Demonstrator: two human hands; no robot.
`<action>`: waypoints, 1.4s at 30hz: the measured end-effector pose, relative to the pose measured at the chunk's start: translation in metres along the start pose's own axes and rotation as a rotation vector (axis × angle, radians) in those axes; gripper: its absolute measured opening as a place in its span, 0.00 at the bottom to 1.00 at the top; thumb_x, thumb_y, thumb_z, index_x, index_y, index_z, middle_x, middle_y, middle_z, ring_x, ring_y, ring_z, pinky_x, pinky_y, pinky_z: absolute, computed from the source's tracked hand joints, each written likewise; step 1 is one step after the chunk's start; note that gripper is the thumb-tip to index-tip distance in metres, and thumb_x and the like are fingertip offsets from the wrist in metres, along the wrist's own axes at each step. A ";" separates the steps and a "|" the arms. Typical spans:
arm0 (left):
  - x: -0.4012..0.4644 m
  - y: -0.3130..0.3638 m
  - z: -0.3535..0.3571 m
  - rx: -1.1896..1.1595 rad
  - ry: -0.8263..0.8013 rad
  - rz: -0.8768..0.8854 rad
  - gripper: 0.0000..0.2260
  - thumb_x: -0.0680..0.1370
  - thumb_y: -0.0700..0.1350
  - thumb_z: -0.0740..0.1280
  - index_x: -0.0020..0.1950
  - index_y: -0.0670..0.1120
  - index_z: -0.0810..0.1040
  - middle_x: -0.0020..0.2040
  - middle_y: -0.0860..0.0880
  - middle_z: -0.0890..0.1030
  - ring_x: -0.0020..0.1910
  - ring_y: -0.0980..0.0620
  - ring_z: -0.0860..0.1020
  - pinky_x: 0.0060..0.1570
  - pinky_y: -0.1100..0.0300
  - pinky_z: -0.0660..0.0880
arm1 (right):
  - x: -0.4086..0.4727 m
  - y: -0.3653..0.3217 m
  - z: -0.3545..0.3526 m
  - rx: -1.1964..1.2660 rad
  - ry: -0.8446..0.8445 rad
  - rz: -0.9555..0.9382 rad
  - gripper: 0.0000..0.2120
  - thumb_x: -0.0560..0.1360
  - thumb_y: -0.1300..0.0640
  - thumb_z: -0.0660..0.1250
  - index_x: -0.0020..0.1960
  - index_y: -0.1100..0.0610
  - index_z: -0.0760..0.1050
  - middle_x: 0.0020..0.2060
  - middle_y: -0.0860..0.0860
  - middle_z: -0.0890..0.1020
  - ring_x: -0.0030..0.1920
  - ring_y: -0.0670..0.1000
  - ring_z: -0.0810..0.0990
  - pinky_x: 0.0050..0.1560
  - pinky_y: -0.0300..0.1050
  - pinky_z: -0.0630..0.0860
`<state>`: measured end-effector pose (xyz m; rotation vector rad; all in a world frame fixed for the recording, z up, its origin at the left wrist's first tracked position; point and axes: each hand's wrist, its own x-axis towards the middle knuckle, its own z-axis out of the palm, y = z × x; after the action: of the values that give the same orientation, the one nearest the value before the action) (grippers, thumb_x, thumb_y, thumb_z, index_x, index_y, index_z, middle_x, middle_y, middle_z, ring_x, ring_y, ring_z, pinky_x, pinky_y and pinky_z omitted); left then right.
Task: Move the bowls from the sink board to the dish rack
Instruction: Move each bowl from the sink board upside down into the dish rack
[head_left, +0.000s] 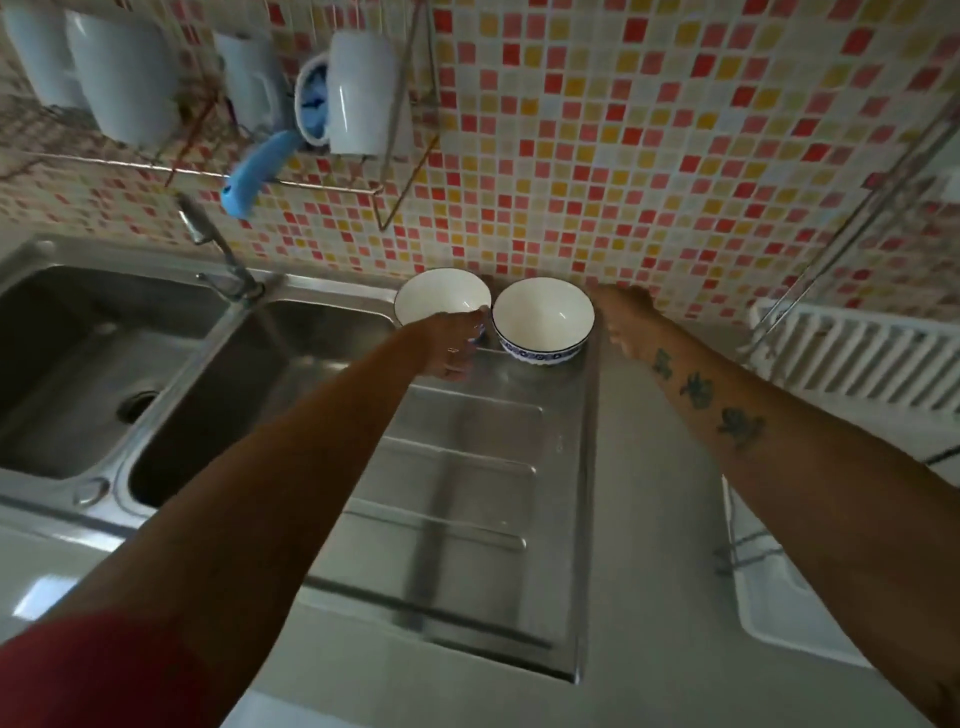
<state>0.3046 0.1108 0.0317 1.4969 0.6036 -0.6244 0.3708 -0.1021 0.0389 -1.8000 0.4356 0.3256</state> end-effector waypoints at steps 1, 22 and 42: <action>0.011 -0.004 0.005 -0.024 -0.010 -0.016 0.21 0.78 0.59 0.62 0.62 0.44 0.73 0.57 0.46 0.71 0.61 0.44 0.72 0.67 0.49 0.67 | 0.008 0.008 0.001 -0.007 0.004 0.033 0.28 0.73 0.51 0.68 0.68 0.63 0.70 0.56 0.57 0.76 0.49 0.55 0.77 0.42 0.46 0.71; 0.102 -0.016 0.068 -0.531 0.109 0.093 0.32 0.73 0.26 0.54 0.74 0.47 0.60 0.73 0.38 0.65 0.67 0.34 0.69 0.41 0.42 0.79 | 0.046 0.058 0.045 0.321 -0.028 0.165 0.27 0.75 0.68 0.55 0.71 0.49 0.61 0.70 0.54 0.69 0.63 0.64 0.74 0.40 0.60 0.79; -0.161 0.096 0.081 -0.521 -0.503 0.455 0.35 0.67 0.70 0.64 0.69 0.54 0.73 0.72 0.43 0.71 0.68 0.33 0.71 0.64 0.34 0.69 | -0.185 -0.099 -0.081 0.253 0.117 -0.604 0.28 0.71 0.70 0.53 0.69 0.52 0.63 0.59 0.49 0.71 0.59 0.56 0.73 0.47 0.56 0.83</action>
<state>0.2568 0.0295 0.2130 0.8890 0.0155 -0.4176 0.2504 -0.1341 0.2269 -1.6167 -0.0025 -0.2472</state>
